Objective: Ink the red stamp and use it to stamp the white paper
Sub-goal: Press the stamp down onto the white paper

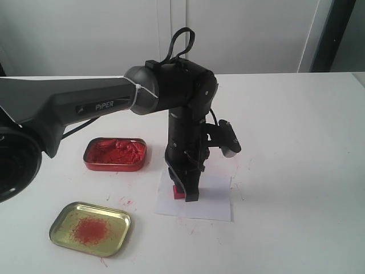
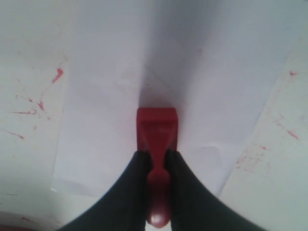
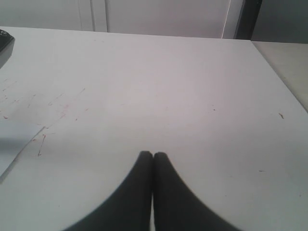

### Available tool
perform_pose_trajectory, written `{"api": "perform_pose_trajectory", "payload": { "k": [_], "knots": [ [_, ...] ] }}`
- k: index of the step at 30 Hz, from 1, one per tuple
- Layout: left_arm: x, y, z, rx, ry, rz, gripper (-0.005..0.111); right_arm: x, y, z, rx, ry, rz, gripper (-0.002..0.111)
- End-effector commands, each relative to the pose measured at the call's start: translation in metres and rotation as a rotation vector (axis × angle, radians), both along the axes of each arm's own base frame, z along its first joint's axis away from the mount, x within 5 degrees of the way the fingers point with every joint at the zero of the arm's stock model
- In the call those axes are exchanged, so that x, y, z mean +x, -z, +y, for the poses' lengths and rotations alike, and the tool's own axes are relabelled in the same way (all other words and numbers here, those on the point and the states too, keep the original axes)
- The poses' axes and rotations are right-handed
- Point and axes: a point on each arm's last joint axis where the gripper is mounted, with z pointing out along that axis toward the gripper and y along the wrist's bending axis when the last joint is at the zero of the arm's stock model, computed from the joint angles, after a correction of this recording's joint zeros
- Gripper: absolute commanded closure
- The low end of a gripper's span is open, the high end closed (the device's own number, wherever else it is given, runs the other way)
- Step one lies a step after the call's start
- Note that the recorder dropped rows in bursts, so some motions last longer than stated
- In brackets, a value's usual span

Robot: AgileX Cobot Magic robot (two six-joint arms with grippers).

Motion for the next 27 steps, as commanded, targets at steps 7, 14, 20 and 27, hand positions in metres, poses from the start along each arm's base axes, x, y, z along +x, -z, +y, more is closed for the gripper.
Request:
{"api": "perform_pose_trajectory", "payload": {
  "k": [7, 14, 20, 27],
  "knots": [
    [-0.003, 0.066, -0.001, 0.063, -0.014, 0.079, 0.107, 0.0, 0.0, 0.0, -0.004, 0.005, -0.016, 0.108],
    [-0.003, 0.049, -0.001, 0.043, -0.012, 0.056, 0.107, 0.0, 0.0, 0.0, -0.004, 0.005, -0.016, 0.108],
    [-0.003, 0.033, 0.0, 0.028, -0.01, 0.036, 0.107, 0.0, 0.0, 0.0, -0.004, 0.005, -0.016, 0.108],
    [-0.004, 0.023, 0.0, 0.018, -0.01, 0.027, 0.107, 0.0, 0.0, 0.0, -0.004, 0.005, -0.016, 0.108]
  ]
}}
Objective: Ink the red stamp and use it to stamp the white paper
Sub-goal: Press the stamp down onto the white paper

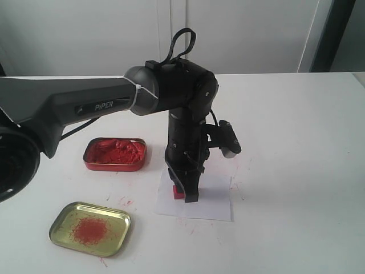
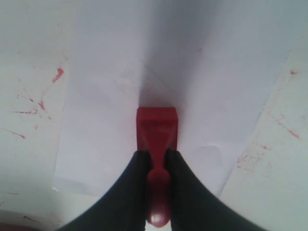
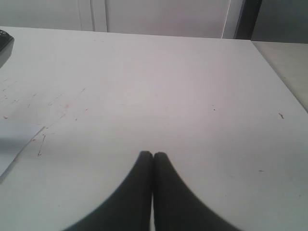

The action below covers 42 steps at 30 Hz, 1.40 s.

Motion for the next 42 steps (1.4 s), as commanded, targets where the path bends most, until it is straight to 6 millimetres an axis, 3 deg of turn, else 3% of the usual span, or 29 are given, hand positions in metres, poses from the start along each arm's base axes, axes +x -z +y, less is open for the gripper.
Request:
{"api": "perform_pose_trajectory", "payload": {
  "k": [1, 9, 42],
  "knots": [
    [-0.003, 0.03, -0.001, 0.026, -0.013, 0.047, 0.107, 0.0, 0.0, 0.0, -0.004, 0.005, -0.016, 0.108],
    [-0.004, 0.01, -0.001, -0.007, -0.013, 0.017, 0.107, 0.0, 0.0, 0.0, -0.004, 0.005, -0.016, 0.108],
    [-0.008, -0.03, 0.004, -0.062, -0.014, -0.032, 0.107, 0.0, 0.0, 0.0, -0.004, 0.005, -0.016, 0.108]
  ]
}}
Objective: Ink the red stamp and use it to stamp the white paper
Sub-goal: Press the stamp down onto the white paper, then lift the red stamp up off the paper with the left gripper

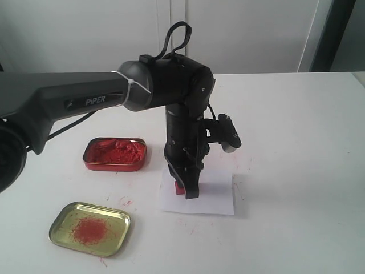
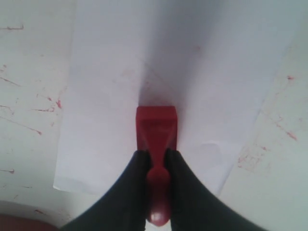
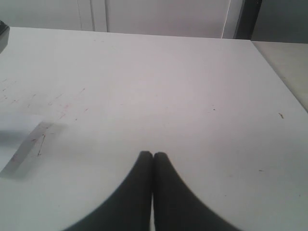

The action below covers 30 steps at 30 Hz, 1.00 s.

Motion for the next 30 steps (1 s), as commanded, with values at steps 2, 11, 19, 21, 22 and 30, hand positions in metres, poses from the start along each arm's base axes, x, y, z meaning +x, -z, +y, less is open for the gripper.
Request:
{"api": "perform_pose_trajectory", "payload": {
  "k": [2, 11, 19, 21, 22, 30],
  "knots": [
    [-0.006, -0.009, 0.003, 0.005, -0.007, 0.025, 0.107, 0.0, 0.0, 0.0, -0.004, 0.005, -0.016, 0.108],
    [-0.006, -0.012, 0.003, -0.001, -0.007, 0.019, 0.107, 0.0, 0.0, 0.0, -0.004, 0.005, -0.016, 0.108],
    [-0.01, -0.012, -0.002, 0.032, 0.007, -0.043, 0.107, 0.0, 0.0, 0.0, -0.004, 0.005, -0.016, 0.108],
    [-0.013, -0.012, -0.007, 0.023, 0.023, -0.055, 0.107, 0.0, 0.0, 0.0, -0.004, 0.005, -0.016, 0.108],
    [-0.014, -0.011, -0.008, 0.03, 0.027, -0.061, 0.107, 0.0, 0.0, 0.0, -0.004, 0.005, -0.016, 0.108],
    [-0.018, 0.001, -0.013, 0.121, 0.032, -0.115, 0.107, 0.0, 0.0, 0.0, -0.004, 0.005, -0.016, 0.108]
  ]
}}
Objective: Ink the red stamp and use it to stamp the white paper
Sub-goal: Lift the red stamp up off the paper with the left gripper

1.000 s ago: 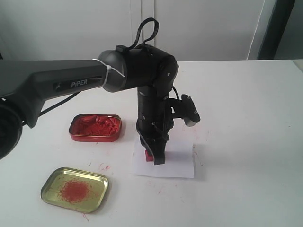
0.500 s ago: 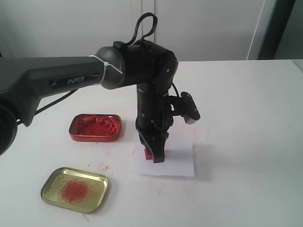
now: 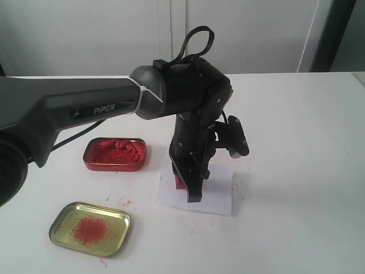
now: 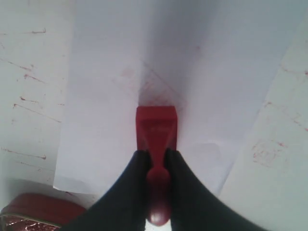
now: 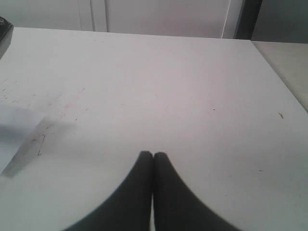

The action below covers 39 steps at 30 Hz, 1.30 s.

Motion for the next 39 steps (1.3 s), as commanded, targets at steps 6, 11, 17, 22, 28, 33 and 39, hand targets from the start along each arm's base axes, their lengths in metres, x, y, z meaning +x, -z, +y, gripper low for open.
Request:
{"api": "perform_pose_trajectory", "payload": {
  "k": [6, 11, 17, 22, 28, 33, 39],
  "knots": [
    [-0.005, 0.01, -0.002, 0.044, -0.014, 0.015, 0.107, 0.0, 0.0, 0.0, -0.004, 0.005, -0.016, 0.108],
    [-0.005, 0.019, -0.002, 0.063, -0.038, 0.03, 0.107, 0.0, 0.0, 0.0, -0.004, 0.005, -0.016, 0.108],
    [-0.004, 0.02, -0.001, 0.078, -0.051, 0.013, 0.107, 0.0, 0.0, 0.0, 0.019, 0.011, -0.015, 0.108],
    [-0.011, 0.018, -0.008, 0.11, -0.039, -0.046, 0.107, 0.0, 0.0, 0.0, 0.019, 0.011, -0.015, 0.108],
    [-0.021, 0.017, -0.016, 0.132, -0.017, -0.082, 0.107, 0.0, 0.0, 0.0, 0.019, 0.011, -0.015, 0.108],
    [-0.026, 0.016, -0.017, 0.162, -0.021, -0.1, 0.107, 0.0, 0.0, 0.0, 0.019, 0.011, -0.015, 0.108],
    [-0.03, 0.014, -0.02, 0.185, 0.0, -0.136, 0.107, 0.0, 0.0, 0.0, 0.019, 0.011, -0.015, 0.108]
  ]
}}
